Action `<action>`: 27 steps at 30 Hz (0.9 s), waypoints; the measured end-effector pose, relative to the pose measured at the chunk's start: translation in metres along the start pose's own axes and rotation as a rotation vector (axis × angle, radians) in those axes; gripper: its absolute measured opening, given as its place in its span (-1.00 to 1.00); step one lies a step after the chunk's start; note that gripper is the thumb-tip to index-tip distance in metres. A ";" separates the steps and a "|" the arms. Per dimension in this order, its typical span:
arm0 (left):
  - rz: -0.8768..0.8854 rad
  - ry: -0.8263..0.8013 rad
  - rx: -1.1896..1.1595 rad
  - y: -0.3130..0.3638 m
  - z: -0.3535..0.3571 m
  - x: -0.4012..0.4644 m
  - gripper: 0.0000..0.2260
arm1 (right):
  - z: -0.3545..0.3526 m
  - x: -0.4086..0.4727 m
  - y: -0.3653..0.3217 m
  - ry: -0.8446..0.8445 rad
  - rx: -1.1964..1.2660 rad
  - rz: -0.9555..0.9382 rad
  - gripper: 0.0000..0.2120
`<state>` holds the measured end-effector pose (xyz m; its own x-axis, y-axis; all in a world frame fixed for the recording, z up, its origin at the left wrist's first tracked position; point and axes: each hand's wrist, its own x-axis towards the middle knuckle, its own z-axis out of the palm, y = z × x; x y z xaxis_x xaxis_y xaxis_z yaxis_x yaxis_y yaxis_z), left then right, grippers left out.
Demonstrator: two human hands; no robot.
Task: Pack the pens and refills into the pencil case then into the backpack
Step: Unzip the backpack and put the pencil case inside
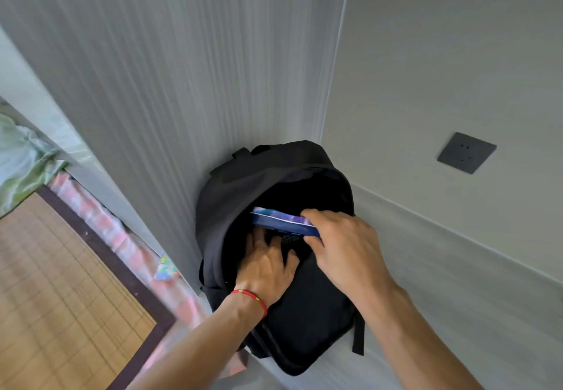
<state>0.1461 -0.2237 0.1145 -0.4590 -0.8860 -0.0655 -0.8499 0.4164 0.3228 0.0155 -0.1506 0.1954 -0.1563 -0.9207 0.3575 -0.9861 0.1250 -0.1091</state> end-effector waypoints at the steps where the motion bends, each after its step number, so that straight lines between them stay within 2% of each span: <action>1: -0.005 -0.016 0.026 0.001 0.002 -0.001 -0.54 | 0.002 0.004 -0.003 0.001 0.007 -0.017 -0.65; 3: 0.001 -0.050 0.107 0.001 0.006 -0.004 -0.51 | 0.007 0.012 -0.010 -0.001 0.011 -0.049 -0.68; 7: 0.127 -0.053 0.187 0.004 0.001 -0.013 -0.63 | 0.023 0.035 -0.021 -0.068 0.007 -0.083 -0.75; 8: 0.148 -0.091 0.221 0.005 0.001 -0.014 -0.58 | 0.028 0.041 -0.022 -0.079 0.007 -0.095 -0.74; 10: 0.118 -0.107 0.216 0.004 0.008 -0.018 -0.31 | 0.038 0.053 -0.022 -0.087 -0.001 -0.159 -0.68; 12: 0.035 -0.057 0.126 0.001 0.012 -0.019 -0.31 | 0.052 0.066 -0.019 -0.126 0.010 -0.238 -0.62; 16: 0.045 -0.022 0.134 0.001 0.015 -0.018 -0.43 | 0.085 0.088 -0.016 -0.436 -0.028 -0.252 -0.53; 18: 0.041 -0.005 0.134 0.000 0.017 -0.018 -0.43 | 0.100 0.088 -0.013 -0.509 -0.023 -0.217 -0.53; 21: 0.041 -0.004 0.123 -0.003 0.019 -0.018 -0.42 | 0.110 0.079 -0.003 -0.440 0.025 -0.205 -0.56; 25: 0.061 0.035 0.116 -0.005 0.016 -0.015 -0.45 | 0.107 0.063 0.010 -0.208 0.173 -0.273 -0.53; 27: 0.076 0.036 0.129 -0.005 0.015 -0.013 -0.49 | 0.108 0.052 0.016 -0.236 0.210 -0.372 -0.49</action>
<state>0.1526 -0.2107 0.0993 -0.5152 -0.8570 -0.0107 -0.8406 0.5029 0.2013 -0.0021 -0.2369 0.1122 0.2459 -0.9505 0.1900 -0.9364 -0.2836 -0.2068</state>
